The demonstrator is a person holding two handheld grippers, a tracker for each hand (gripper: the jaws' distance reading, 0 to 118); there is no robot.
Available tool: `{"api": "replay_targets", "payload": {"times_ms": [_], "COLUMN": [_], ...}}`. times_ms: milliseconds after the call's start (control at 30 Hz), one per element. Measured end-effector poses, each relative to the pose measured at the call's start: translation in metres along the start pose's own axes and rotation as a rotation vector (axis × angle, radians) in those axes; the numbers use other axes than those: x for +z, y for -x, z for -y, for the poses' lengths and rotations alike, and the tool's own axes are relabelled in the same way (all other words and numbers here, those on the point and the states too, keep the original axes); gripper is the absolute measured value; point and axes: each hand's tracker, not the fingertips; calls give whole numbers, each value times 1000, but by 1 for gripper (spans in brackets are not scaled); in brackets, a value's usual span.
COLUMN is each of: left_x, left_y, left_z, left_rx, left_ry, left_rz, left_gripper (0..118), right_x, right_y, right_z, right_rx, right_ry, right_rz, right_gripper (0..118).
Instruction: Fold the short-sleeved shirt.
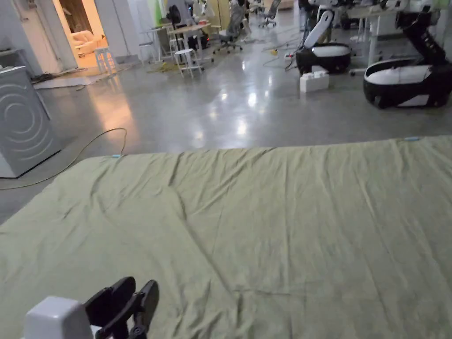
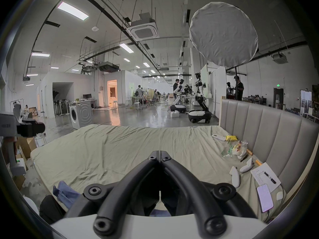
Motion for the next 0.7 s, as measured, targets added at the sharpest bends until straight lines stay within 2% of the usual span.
{"api": "replay_targets", "payload": {"times_ms": [33,67,100,167,233,333,467,567,633,700], "left_x": [-6,-16,-25,-42,-58,-77,-90,-97,-96,-98], "left_y": [13,30,42,68,92,123,146,142,135,135], "left_z": [9,21,36,69,108,157,199,219,221,223], "left_rx": [60,114,153,237,346,544,693,827,845,896], "left_ry": [61,160,229,341,436,524,590,603,539,510], "left_rz": [13,22,29,42,118,178,130,204,184,228], "left_gripper": [72,93,104,103,103,103,102,98,96,92], "right_x": [0,0,1,1,2,3,3,1,3,5], "right_y": [-1,-1,-1,-1,-7,-12,-18,-20,-22,-23], "right_z": [5,11,14,24,37,49,52,54,59,63], "right_rx": [-19,-50,-44,-77,-103,-97,-105,-141,-151,-153], "right_ry": [24,55,45,75,99,131,153,169,172,180], "right_rz": [-10,-5,-4,-9,-16,-12,2,6,8,11], "right_gripper": [0,0,0,0,0,0,0,0,0,0]}}
